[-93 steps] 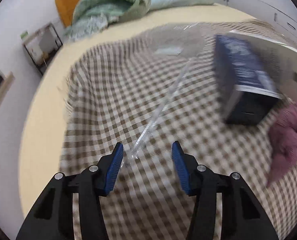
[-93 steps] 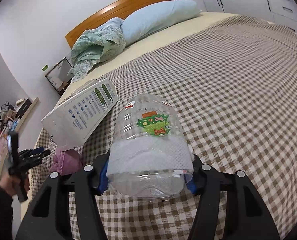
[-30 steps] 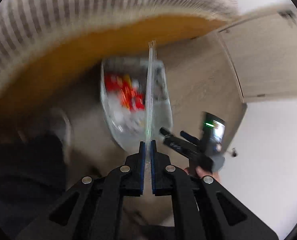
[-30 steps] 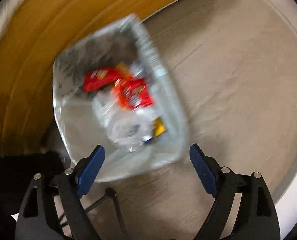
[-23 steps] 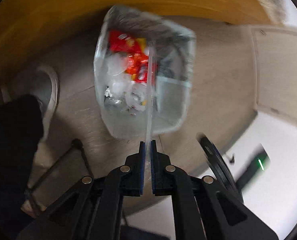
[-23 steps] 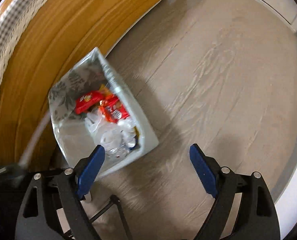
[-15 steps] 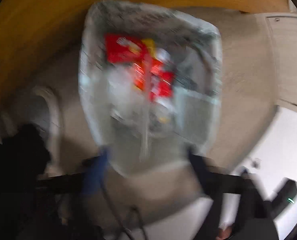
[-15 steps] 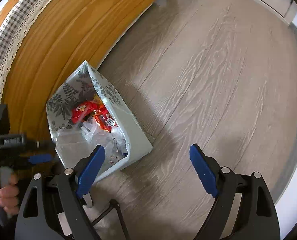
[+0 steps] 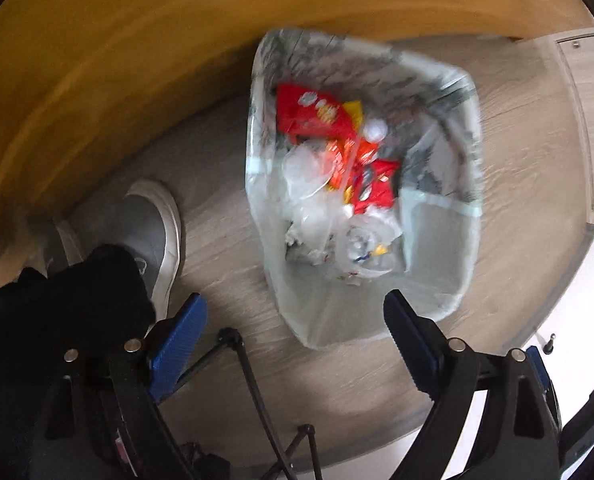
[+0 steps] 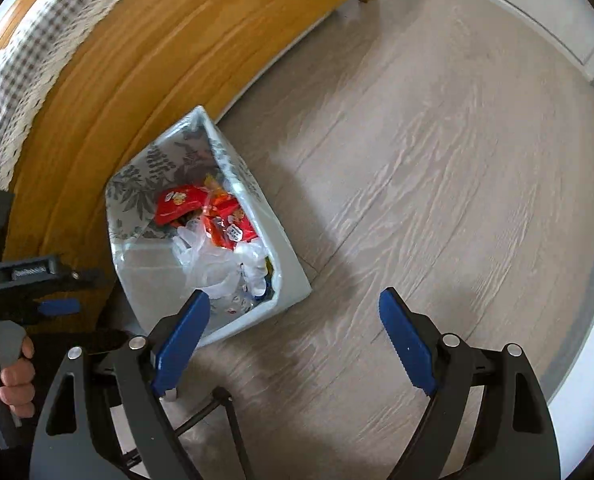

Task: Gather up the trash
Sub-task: 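Move both tools from the bin back over the bed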

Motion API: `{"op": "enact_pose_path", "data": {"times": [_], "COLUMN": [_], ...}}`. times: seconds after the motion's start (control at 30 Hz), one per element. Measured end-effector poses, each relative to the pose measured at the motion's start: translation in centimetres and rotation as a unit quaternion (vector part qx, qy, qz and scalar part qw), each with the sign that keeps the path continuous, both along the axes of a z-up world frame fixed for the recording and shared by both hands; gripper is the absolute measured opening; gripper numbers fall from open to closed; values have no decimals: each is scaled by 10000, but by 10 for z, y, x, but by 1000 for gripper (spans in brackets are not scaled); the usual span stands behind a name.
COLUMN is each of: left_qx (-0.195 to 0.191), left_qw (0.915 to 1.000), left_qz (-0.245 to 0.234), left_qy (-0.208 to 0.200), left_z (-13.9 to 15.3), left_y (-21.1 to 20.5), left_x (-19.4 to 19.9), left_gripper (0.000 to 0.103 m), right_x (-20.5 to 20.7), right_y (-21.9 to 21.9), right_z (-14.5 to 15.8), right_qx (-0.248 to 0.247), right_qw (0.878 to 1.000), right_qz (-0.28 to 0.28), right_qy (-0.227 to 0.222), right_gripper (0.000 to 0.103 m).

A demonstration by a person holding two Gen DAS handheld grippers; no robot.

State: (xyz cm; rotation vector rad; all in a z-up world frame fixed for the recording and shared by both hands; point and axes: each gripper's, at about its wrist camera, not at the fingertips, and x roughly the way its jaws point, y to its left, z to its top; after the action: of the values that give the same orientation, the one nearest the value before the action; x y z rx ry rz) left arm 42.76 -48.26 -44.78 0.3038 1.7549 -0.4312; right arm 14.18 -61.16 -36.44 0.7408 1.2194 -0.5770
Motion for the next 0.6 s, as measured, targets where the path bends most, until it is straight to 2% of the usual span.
{"op": "enact_pose_path", "data": {"times": [0.2,0.3,0.4,0.47,0.53,0.6], "left_qx": [-302,-811,-1396,-1850,-2188,-2482], "left_qw": [9990,9955,9866,9752,9614,9420], "left_qz": [37,-158,-176,-238,-362,-478], "left_qy": [-336,-467,-830,-1189,-1628,-2207], "left_z": [42,76,122,161,198,236], "left_y": [11,15,28,43,64,90], "left_x": [-8,-17,-21,-16,-8,4], "left_gripper": [87,87,87,87,87,87], "right_x": [16,24,35,43,51,62], "right_y": [13,20,29,37,49,64], "right_z": [34,62,92,114,141,168], "right_qx": [-368,-682,-990,-1246,-1536,-1724], "right_qw": [9988,9968,9938,9906,9855,9796], "right_qz": [312,413,507,553,583,661], "right_qy": [46,59,21,-87,-413,-788], "right_gripper": [83,83,83,83,83,83]}}
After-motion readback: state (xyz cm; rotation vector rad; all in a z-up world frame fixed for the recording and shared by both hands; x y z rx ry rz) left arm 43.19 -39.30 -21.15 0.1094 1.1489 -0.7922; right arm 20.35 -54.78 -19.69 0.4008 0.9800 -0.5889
